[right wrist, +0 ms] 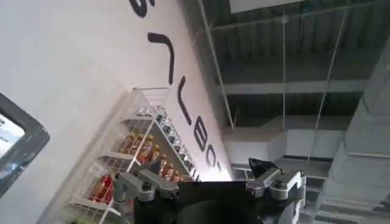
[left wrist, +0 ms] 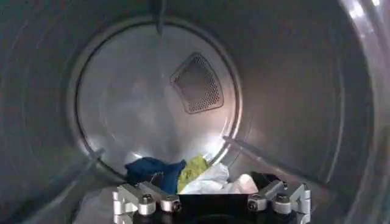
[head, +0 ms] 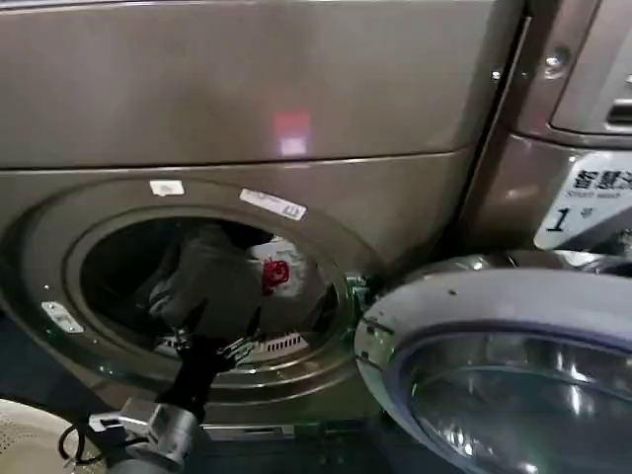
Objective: Grasp the clothes from the dryer.
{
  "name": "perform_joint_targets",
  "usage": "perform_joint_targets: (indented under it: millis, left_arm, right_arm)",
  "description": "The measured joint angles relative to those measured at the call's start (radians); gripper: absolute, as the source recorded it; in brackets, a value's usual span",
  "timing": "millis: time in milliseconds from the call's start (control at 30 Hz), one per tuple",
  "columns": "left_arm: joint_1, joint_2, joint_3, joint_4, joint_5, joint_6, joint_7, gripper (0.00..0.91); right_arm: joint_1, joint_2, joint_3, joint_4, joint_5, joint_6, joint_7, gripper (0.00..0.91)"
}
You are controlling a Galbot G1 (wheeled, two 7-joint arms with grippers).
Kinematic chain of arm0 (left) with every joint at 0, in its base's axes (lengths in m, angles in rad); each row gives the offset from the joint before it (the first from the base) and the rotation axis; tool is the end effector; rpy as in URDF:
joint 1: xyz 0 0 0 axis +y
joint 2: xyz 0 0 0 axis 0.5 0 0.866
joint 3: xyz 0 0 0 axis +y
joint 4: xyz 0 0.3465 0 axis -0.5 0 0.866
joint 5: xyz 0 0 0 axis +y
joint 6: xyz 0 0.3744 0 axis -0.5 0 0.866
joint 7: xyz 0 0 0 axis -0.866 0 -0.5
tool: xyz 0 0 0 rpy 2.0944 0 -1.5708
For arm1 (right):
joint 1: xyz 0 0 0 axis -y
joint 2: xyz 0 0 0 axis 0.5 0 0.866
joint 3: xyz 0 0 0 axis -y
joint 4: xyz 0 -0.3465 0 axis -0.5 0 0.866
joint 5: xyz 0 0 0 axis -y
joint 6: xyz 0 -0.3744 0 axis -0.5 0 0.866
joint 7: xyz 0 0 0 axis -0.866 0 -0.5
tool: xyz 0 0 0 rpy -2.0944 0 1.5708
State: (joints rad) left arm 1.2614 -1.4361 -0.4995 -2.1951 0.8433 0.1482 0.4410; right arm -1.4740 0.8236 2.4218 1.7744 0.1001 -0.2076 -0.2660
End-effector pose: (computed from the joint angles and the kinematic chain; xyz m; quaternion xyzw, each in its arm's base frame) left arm 0.2696 0.0099 -0.1891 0.1135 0.8771 0.4655 0.0345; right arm -0.0919 -0.4387 0.0828 0.5920 0.7022 -0.3630 0.1572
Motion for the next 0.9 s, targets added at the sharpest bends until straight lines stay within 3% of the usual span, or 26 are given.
perform_joint_targets:
  millis: [533,900]
  left_arm:
    - [-0.495,-0.112,-0.052,0.4,0.331,-0.116,0.615,0.907]
    - [-0.778,-0.151,-0.05,0.733,0.468,-0.213,0.816,0.907]
  right_arm:
    - [-0.069,0.013,0.051,0.065,0.01,-0.05,-0.013,0.907]
    - [-0.072,0.026,0.033,0.085,0.016,-0.057,-0.018,0.907]
